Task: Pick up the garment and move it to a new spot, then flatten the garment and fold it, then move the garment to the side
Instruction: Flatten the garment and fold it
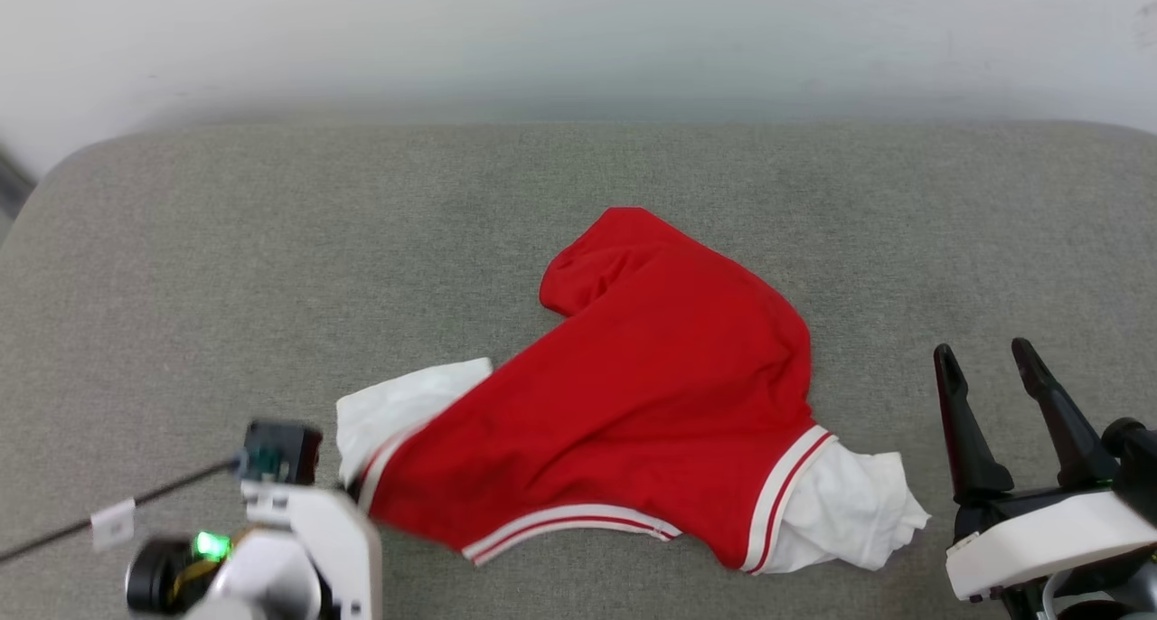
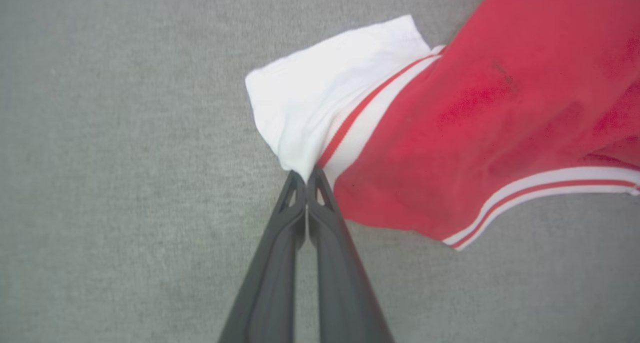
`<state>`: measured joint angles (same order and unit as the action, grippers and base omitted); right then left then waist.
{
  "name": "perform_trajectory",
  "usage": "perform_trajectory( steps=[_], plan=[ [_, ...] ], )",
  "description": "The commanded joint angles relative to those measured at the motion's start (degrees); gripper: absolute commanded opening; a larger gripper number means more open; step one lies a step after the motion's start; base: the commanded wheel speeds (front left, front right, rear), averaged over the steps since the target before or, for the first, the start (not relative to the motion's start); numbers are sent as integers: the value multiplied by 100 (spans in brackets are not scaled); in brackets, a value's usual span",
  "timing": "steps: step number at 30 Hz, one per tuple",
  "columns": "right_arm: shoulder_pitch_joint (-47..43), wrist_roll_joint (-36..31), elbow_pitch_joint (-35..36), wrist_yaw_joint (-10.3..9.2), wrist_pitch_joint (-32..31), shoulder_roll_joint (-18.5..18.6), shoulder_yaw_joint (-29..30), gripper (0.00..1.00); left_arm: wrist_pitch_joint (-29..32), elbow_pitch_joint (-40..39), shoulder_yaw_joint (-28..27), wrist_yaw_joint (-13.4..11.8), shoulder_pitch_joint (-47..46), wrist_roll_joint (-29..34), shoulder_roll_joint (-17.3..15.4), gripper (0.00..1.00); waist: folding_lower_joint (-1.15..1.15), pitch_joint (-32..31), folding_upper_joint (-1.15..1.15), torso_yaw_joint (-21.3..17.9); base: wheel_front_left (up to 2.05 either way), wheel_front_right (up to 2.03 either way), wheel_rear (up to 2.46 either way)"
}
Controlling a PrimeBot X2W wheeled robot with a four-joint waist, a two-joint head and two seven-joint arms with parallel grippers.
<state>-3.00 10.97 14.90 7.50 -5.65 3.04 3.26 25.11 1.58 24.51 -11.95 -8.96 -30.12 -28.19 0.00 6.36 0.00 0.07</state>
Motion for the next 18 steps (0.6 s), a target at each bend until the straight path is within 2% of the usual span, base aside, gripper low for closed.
perform_trajectory(
  steps=[1, 4, 5, 6, 7, 13, 18],
  plan=[
    [-92, 8, 34, -2, -17, -19, -6, 100, 45, -29, -36, -100, 355, -129, 14, 0, 0, -6, 0, 23, 0, 0, 0],
    [-83, 10, 37, -2, -19, -19, -20, 100, -13, 8, -86, -146, 795, -408, 150, 0, 0, 3, 0, 46, 0, 0, 0],
    [-88, 11, 26, -2, -24, -20, -20, 100, -52, 59, -95, -153, 898, -505, 229, 17, 0, -7, 0, 52, 0, 0, 0],
    [-99, 9, 18, -2, -28, -21, -21, 100, -106, 118, -103, -154, 990, -588, 326, 63, 0, -23, 0, 58, 0, 0, 0],
    [-107, 8, 9, -2, -36, -21, -25, 100, -159, 175, -99, -143, 1036, -631, 391, 100, 0, -40, 0, 64, 0, 0, 0],
    [-208, -47, -28, -2, -97, -22, -23, 100, -901, 256, -198, -173, 816, -437, 595, 100, 0, -241, 0, 117, 0, 0, 0],
    [-312, -88, -43, -2, -174, -13, -61, 100, -1789, 80, -353, -231, 629, -147, 657, 100, 0, -433, 0, 142, 0, 0, 0]
  ],
)
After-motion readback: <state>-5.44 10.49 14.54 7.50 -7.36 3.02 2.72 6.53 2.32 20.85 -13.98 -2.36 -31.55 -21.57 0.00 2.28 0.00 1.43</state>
